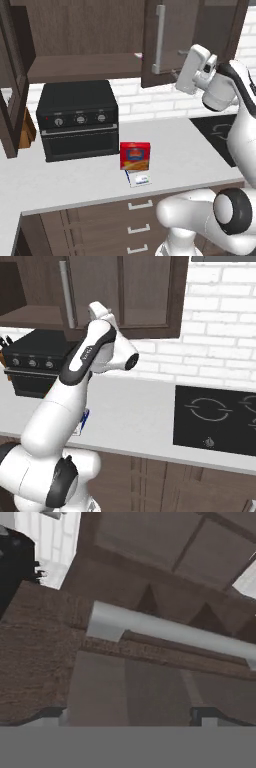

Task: Pick the boxed food and place it on the digital scale for weighing, and close the cabinet.

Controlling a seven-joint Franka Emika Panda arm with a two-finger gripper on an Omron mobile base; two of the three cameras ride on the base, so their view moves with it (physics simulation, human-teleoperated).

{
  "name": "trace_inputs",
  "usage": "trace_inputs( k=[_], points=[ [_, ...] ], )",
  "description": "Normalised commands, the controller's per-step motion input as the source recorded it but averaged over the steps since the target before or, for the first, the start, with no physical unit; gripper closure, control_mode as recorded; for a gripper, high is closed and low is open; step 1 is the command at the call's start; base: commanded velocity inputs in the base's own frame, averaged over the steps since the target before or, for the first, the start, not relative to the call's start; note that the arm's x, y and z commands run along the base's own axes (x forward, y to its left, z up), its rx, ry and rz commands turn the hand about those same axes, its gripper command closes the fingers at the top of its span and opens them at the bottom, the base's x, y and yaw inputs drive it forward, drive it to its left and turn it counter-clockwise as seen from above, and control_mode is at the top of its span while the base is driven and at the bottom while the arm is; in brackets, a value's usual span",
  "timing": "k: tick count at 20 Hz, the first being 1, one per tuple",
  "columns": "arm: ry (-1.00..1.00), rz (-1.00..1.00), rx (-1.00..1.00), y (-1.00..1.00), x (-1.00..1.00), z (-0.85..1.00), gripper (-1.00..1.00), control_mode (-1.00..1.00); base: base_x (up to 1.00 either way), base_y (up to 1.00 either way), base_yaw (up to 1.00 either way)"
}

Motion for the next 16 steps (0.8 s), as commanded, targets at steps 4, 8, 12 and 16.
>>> trace_inputs(
  k=[4, 8, 12, 16],
  points=[
    [0.0, -0.4, -0.15, 0.44, 1.0, 0.0, -1.0, -1.0, 0.0, 0.0, 0.0],
    [-0.06, -0.25, -0.03, 0.03, 0.78, 0.0, -1.0, -1.0, 0.0, 0.0, 0.0],
    [-0.16, -0.17, 0.0, 0.0, 0.51, 0.0, -1.0, -1.0, 0.0, 0.0, 0.0],
    [-0.18, -0.13, 0.0, 0.0, 0.56, -0.15, -1.0, -1.0, 0.0, 0.0, 0.0]
  ],
)
